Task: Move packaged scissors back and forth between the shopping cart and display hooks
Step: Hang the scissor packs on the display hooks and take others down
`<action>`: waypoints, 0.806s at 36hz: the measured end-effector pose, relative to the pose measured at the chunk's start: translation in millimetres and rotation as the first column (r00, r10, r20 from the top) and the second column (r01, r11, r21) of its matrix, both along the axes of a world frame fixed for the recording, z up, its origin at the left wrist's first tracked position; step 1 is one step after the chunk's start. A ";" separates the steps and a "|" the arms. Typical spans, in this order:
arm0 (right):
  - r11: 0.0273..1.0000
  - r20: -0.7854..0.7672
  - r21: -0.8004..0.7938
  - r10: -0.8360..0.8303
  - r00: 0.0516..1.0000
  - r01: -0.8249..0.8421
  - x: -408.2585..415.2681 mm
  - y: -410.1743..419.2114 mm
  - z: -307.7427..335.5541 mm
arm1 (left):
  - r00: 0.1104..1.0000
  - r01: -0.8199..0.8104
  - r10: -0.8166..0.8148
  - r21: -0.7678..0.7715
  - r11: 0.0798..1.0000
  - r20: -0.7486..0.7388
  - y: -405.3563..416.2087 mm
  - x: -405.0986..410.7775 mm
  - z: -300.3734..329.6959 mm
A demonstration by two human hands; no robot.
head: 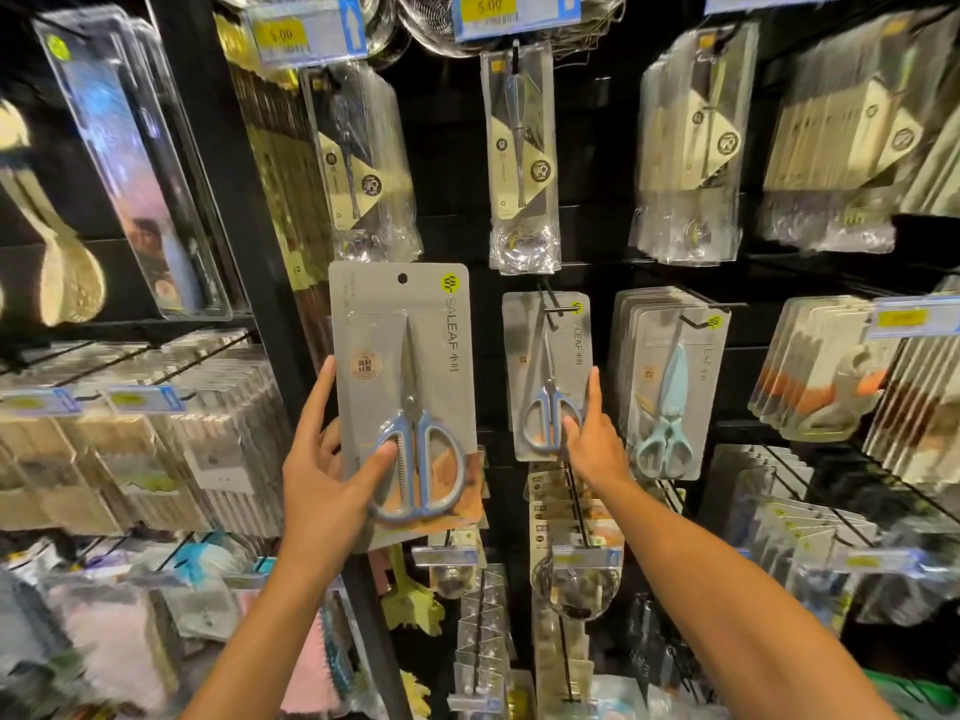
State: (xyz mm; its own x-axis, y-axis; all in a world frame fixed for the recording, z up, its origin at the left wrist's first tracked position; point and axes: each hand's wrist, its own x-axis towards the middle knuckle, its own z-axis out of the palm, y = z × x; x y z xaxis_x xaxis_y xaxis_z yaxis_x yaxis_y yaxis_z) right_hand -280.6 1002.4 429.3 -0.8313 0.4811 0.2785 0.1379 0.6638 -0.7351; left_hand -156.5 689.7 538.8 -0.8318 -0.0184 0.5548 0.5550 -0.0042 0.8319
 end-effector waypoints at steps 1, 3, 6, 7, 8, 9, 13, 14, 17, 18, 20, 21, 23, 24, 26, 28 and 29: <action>1.000 0.003 0.000 0.001 1.000 -0.001 -0.7 0.3 0.3 | 1.000 0.001 -0.001 0.001 1.000 0.003 -0.1 0.4 -0.4; 1.000 -0.017 -0.011 -0.019 1.000 0.019 -0.9 -1.0 -0.7 | 1.000 0.001 -0.001 0.004 1.000 0.004 -0.6 0.8 -1.4; 0.995 -0.170 -0.085 -0.065 0.983 0.051 9.6 -16.6 -13.3 | 1.000 0.004 -0.004 0.008 1.000 0.001 -1.2 1.8 -2.0; 0.991 -0.219 -0.129 -0.048 0.974 0.020 16.9 -24.7 -19.8 | 1.000 0.006 -0.006 0.010 1.000 -0.001 -1.1 2.0 -1.8; 0.984 -0.250 -0.175 -0.010 0.968 -0.035 25.5 -34.3 -26.6 | 1.000 0.007 -0.007 0.011 1.000 -0.002 -0.7 2.3 -1.7; 0.972 -0.273 -0.215 0.029 0.962 -0.091 34.7 -43.4 -33.2 | 1.000 0.007 -0.007 0.009 1.000 -0.005 0.2 2.6 -1.4; 0.877 -0.365 -0.370 0.165 0.916 -0.305 67.9 -76.7 -38.0 | 1.000 0.020 -0.020 -0.019 1.000 -0.002 4.2 1.9 -2.2; 0.841 -0.402 -0.404 0.190 0.896 -0.360 76.0 -83.4 -33.3 | 1.000 0.026 -0.025 -0.018 1.000 0.007 5.3 1.4 -3.3; 0.757 -0.499 -0.412 0.279 0.820 -0.508 98.6 -95.3 -9.0 | 0.999 0.028 -0.028 -0.008 1.000 0.024 8.3 -0.4 -7.1; 0.733 -0.520 -0.401 0.313 0.795 -0.550 105.4 -96.7 1.1 | 0.999 0.031 -0.031 -0.005 1.000 0.025 10.2 -0.5 -8.1; 0.699 -0.533 -0.364 0.385 0.753 -0.615 117.1 -97.1 20.3 | 0.999 0.045 -0.045 -0.002 0.999 0.020 15.6 0.0 -9.7; 0.687 -0.524 -0.344 0.425 0.738 -0.640 123.0 -96.9 29.5 | 0.999 0.051 -0.051 -0.003 0.999 0.012 19.1 0.6 -10.6; 0.664 -0.483 -0.310 0.506 0.714 -0.681 132.4 -95.4 42.4 | 0.998 0.063 -0.063 -0.008 0.998 -0.002 26.0 2.1 -13.0; 0.661 -0.459 -0.293 0.537 0.708 -0.691 136.0 -94.0 46.1 | 0.998 0.070 -0.070 -0.011 0.998 -0.005 29.0 2.7 -14.5; 0.671 -0.435 -0.275 0.552 0.711 -0.689 142.9 -90.5 49.5 | 0.996 0.084 -0.084 -0.016 0.996 -0.002 33.2 2.9 -17.9; 0.686 -0.434 -0.282 0.532 0.727 -0.671 148.3 -86.0 47.9 | 0.994 0.106 -0.106 -0.037 0.994 0.009 35.7 1.5 -21.3; 0.695 -0.432 -0.285 0.522 0.736 -0.660 150.8 -83.6 46.1 | 0.993 0.114 -0.114 -0.060 0.992 0.014 36.8 0.4 -22.9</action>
